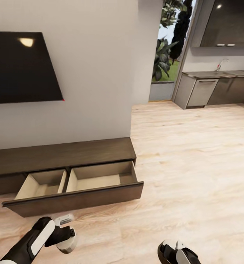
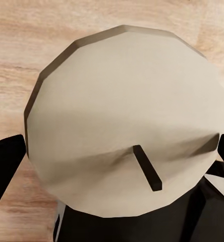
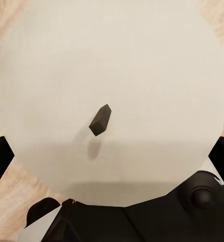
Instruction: Place each of the two pumpkins and all three candles from the living room inside a cabinet in the living room (use any cabinet), then make sure every cabinet is closed, and position the cauldron so it is next to a table in the living room.
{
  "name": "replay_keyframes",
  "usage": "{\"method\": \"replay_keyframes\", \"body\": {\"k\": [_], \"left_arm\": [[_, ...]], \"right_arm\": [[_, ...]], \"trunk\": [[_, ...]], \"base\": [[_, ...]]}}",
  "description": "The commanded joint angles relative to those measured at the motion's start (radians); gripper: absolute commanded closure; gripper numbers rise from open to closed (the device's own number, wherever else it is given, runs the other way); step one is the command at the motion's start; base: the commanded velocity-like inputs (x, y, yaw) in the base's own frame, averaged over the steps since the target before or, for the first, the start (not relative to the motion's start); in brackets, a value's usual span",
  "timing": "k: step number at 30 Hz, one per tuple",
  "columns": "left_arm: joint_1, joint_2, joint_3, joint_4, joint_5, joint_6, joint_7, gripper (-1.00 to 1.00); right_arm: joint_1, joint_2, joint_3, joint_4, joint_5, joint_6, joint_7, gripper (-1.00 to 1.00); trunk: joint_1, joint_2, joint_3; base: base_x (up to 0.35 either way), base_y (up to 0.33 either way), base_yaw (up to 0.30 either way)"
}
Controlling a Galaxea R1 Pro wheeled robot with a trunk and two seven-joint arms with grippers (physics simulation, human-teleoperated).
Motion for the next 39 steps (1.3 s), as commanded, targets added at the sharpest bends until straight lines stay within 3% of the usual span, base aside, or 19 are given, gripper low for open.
{"method": "replay_keyframes", "body": {"k": [1, 10, 16, 29, 31, 35, 39], "left_arm": [[0.0, 0.0, 0.0, 0.0, 0.0, 0.0, 0.0, 1.0], [0.0, 0.0, 0.001, 0.0, 0.0, 0.002, 0.0, 1.0], [0.0, 0.0, 0.001, 0.0, 0.0, 0.002, 0.0, 1.0], [0.0, 0.001, 0.001, 0.0, 0.0, 0.002, -0.001, 1.0], [0.0, 0.001, 0.001, 0.0, 0.0, 0.003, -0.001, 1.0], [0.0, 0.005, 0.008, 0.0, 0.009, 0.004, -0.001, 1.0], [0.0, 0.007, 0.047, -0.008, 0.013, 0.016, 0.0, 1.0]], "right_arm": [[0.0, 0.0, 0.0, 0.0, 0.001, 0.0, 0.0, 1.0], [0.0, -0.001, 0.002, 0.0, 0.001, -0.009, 0.0, 1.0], [0.0, -0.003, 0.004, 0.001, -0.001, -0.073, 0.001, 1.0], [0.0, 0.007, 0.004, -0.006, -0.001, -0.075, -0.002, 1.0], [0.0, 0.011, 0.025, -0.01, -0.001, -0.07, -0.006, 1.0], [-0.046, 0.02, 0.079, -0.034, -0.005, 0.014, -0.022, 1.0], [-0.19, 0.078, 0.091, -0.094, -0.005, 0.221, -0.099, 1.0]], "trunk": [[0.0, 0.0, 0.0], [-0.035, 0.063, 0.028], [-0.058, 0.105, 0.047], [-0.107, 0.196, 0.088], [-0.115, 0.21, 0.094], [-0.13, 0.238, 0.107], [-0.146, 0.266, 0.119]], "base": [[0.003, 0.0, 0.292], [0.0, 0.0, 0.257], [0.0, 0.0, 0.027], [0.0, 0.0, 0.001], [0.0, 0.0, 0.0], [0.0, 0.0, 0.0], [0.0, 0.0, 0.0]]}}
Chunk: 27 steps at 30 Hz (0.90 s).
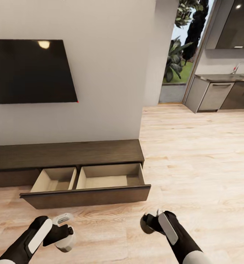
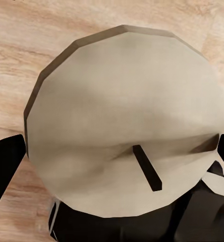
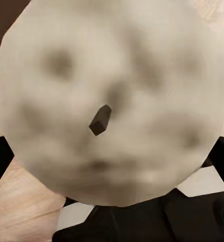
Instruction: Place each of the two pumpkins and all three candles from the living room inside a cabinet in the living room (use any cabinet), then make sure every cabinet is closed, and position the cauldron so it is next to a table in the living room.
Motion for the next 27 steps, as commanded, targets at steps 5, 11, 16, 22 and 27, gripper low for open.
{"method": "replay_keyframes", "body": {"k": [5, 11, 16, 22, 27], "left_arm": [[0.0, 0.012, 0.145, -0.033, 0.006, 0.083, -0.012, 1.0], [0.002, 0.076, 0.38, -0.099, 0.013, 0.2, -0.19, 1.0], [0.002, 0.115, 0.402, -0.11, 0.015, 0.202, -0.387, 1.0], [0.002, 0.119, 0.388, -0.11, 0.013, 0.202, -0.577, 1.0], [0.002, 0.125, 0.39, -0.107, 0.014, 0.202, -0.604, 1.0]], "right_arm": [[-0.128, 0.06, 0.004, -0.011, 0.006, 0.121, -0.113, 1.0], [-0.154, 0.076, 0.006, -0.025, -0.001, 0.168, -0.129, 1.0], [-0.155, 0.093, 0.007, -0.054, 0.002, 0.246, -0.131, 1.0], [-0.156, 0.098, 0.013, -0.061, 0.01, 0.251, -0.137, 1.0], [-0.156, 0.098, 0.014, -0.062, 0.011, 0.244, -0.138, 1.0]], "trunk": [[-0.019, 0.035, 0.016], [-0.042, 0.077, 0.034], [-0.054, 0.098, 0.044], [-0.054, 0.098, 0.044], [-0.054, 0.098, 0.044]], "base": [[0.0, 0.0, 0.0], [0.0, 0.0, 0.0], [0.0, 0.0, 0.0], [0.029, 0.011, 0.002], [0.094, 0.192, 0.189]]}}
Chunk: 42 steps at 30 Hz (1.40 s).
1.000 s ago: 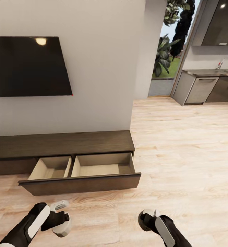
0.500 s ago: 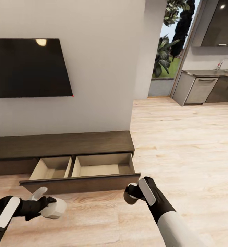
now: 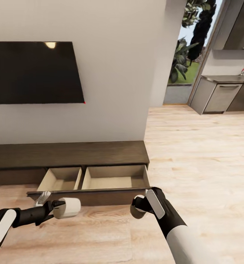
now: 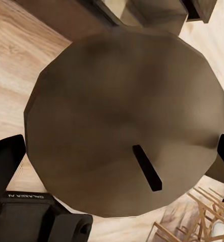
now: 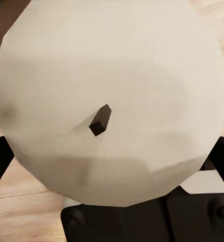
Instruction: Place each of the two pumpkins and all three candles from the living room inside a cabinet in the living room (use any cabinet), then make sure every cabinet is closed, and position the cauldron so it is next to a table in the living room.
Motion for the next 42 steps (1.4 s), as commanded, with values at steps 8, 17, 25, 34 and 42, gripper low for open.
{"method": "replay_keyframes", "body": {"k": [8, 17, 25, 34, 42], "left_arm": [[0.0, 0.022, 0.003, 0.0, 0.008, 0.001, -0.009, 1.0], [0.0, 0.024, 0.003, 0.001, 0.008, 0.001, -0.012, 1.0], [0.0, 0.024, 0.003, 0.0, 0.008, 0.001, -0.012, 1.0], [0.0, 0.024, 0.002, 0.0, 0.008, 0.001, -0.012, 1.0], [0.0, 0.022, 0.002, 0.0, 0.008, 0.001, -0.012, 1.0]], "right_arm": [[0.0, 0.0, 0.0, 0.001, 0.001, -0.002, 0.001, 1.0], [0.0, 0.0, -0.001, 0.001, -0.003, -0.005, 0.011, 1.0], [0.0, 0.0, -0.001, 0.002, -0.004, -0.006, 0.012, 1.0], [0.0, 0.0, -0.003, 0.003, -0.01, -0.005, 0.014, 1.0], [0.0, 0.0, 0.0, 0.002, -0.011, -0.005, 0.078, 1.0]], "trunk": [[0.0, 0.0, 0.0], [0.0, 0.0, 0.005], [0.0, 0.0, 0.009], [0.0, 0.0, 0.013], [0.0, 0.0, 0.014]], "base": [[0.055, 0.046, 0.245], [0.255, 0.049, -0.056], [0.296, 0.194, -0.1], [0.216, 0.17, -0.059], [0.018, 0.006, -0.017]]}}
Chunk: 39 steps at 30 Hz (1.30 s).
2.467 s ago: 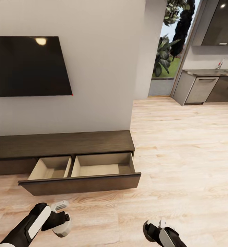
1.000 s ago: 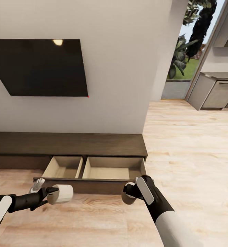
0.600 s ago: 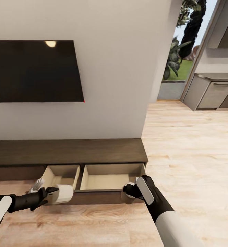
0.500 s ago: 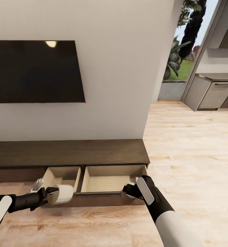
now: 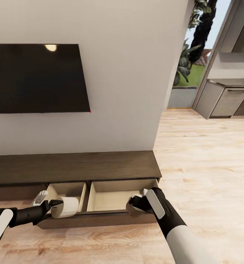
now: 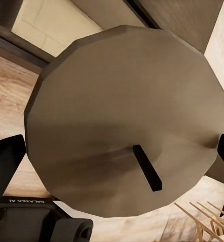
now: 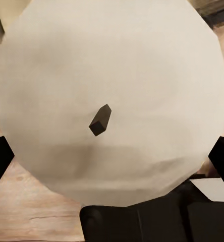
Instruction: Place each of the two pumpkins and all three candles from the living room inside a cabinet in the living room (use any cabinet), then make sure every cabinet is closed, and position the cauldron so it is next to a table in the living room.
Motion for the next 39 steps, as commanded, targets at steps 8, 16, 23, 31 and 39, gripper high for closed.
{"method": "replay_keyframes", "body": {"k": [8, 16, 23, 31, 39], "left_arm": [[0.0, 0.0, 0.001, 0.001, 0.001, 0.0, 0.001, 1.0], [0.0, 0.0, 0.0, 0.0, 0.001, 0.0, 0.001, 1.0], [0.0, 0.0, 0.0, 0.001, 0.001, 0.0, 0.001, 1.0], [0.0, -0.001, -0.001, 0.001, 0.0, 0.0, 0.001, 1.0], [0.0, -0.005, -0.009, 0.001, -0.009, 0.0, 0.002, 1.0]], "right_arm": [[0.0, 0.0, -0.01, 0.0, 0.013, -0.018, 0.281, 1.0], [0.0, 0.0, -0.011, 0.002, 0.017, -0.055, 0.297, 1.0], [0.0, 0.0, -0.009, 0.002, 0.019, -0.063, 0.289, 1.0], [0.0, 0.0, 0.0, 0.0, 0.017, -0.063, 0.009, 1.0], [0.0, 0.0, 0.0, -0.001, 0.012, -0.09, -0.249, 1.0]], "trunk": [[0.0, 0.0, 0.0], [0.0, 0.0, 0.0], [0.0, 0.0, 0.0], [0.0, 0.0, 0.0], [0.0, 0.0, 0.0]], "base": [[0.127, 0.0, 0.0], [0.186, 0.0, 0.0], [0.215, 0.0, 0.0], [0.027, 0.0, 0.0], [0.049, 0.036, 0.0]]}}
